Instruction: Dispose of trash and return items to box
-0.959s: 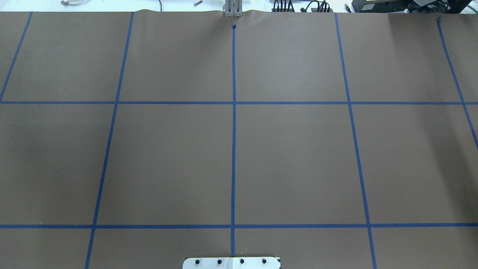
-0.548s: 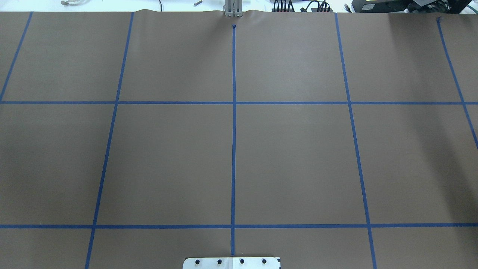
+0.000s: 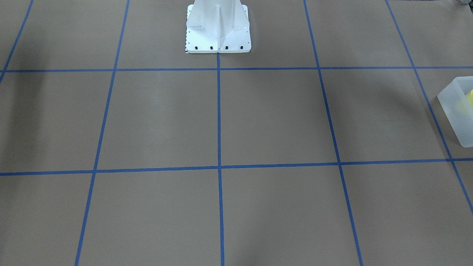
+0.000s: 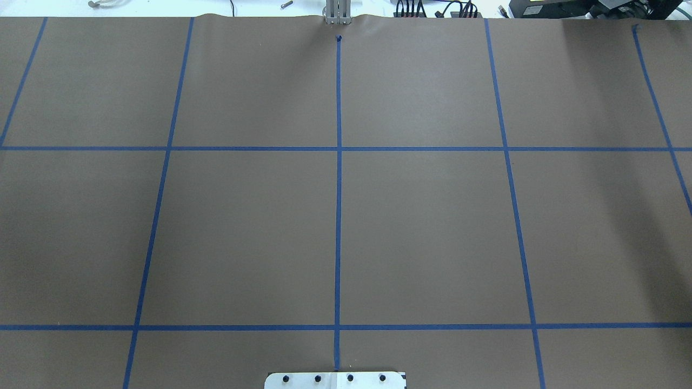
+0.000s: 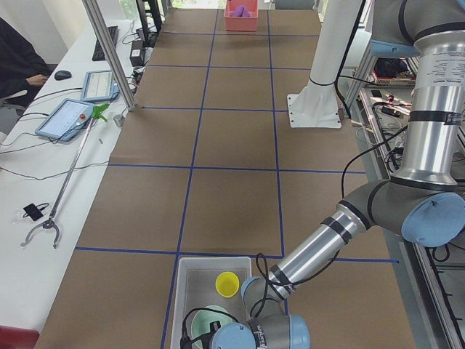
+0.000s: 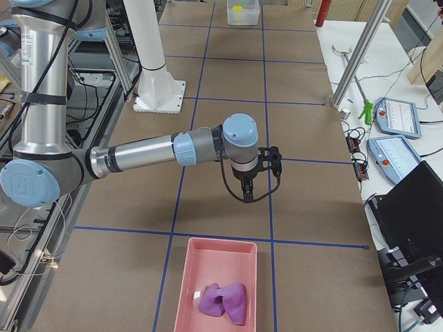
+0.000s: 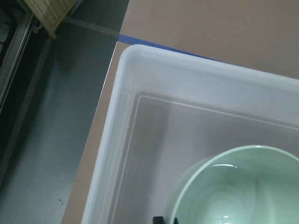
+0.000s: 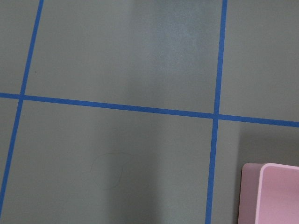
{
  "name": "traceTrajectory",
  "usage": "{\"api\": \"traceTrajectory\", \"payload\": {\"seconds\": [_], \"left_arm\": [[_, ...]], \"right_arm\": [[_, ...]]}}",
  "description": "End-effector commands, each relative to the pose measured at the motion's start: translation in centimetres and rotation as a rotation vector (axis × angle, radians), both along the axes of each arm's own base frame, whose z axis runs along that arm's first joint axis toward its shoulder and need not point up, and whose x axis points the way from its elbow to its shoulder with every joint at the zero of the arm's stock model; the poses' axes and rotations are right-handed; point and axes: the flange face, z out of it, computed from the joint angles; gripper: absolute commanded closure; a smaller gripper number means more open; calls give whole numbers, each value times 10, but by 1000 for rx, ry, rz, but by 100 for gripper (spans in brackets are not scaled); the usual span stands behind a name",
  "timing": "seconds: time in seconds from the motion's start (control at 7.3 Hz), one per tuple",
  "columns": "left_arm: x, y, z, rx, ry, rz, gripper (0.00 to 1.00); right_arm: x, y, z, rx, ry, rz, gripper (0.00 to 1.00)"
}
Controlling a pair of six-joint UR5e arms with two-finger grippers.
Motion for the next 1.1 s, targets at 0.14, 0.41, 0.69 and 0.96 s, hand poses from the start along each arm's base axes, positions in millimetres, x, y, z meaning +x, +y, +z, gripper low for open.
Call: {"api": "traceTrajectory", "payload": {"seconds": [0.14,0.41,0.69,0.96], "left_arm": [[0,-4,-5,-13,7,-71,1],[-2,-13,-18,78,-15,-66,1],[-9,-44,-67,207,-49,-60,1],[14,-85,-127,337,-75,13,1]], "right_arm": [[-1,0,0,0,4,-2,0],[-2,-1,0,1,5,-3,0],[-2,-2,-1,3,10,-4,0],[-8,-1,7,-8,14,-19,0]]}}
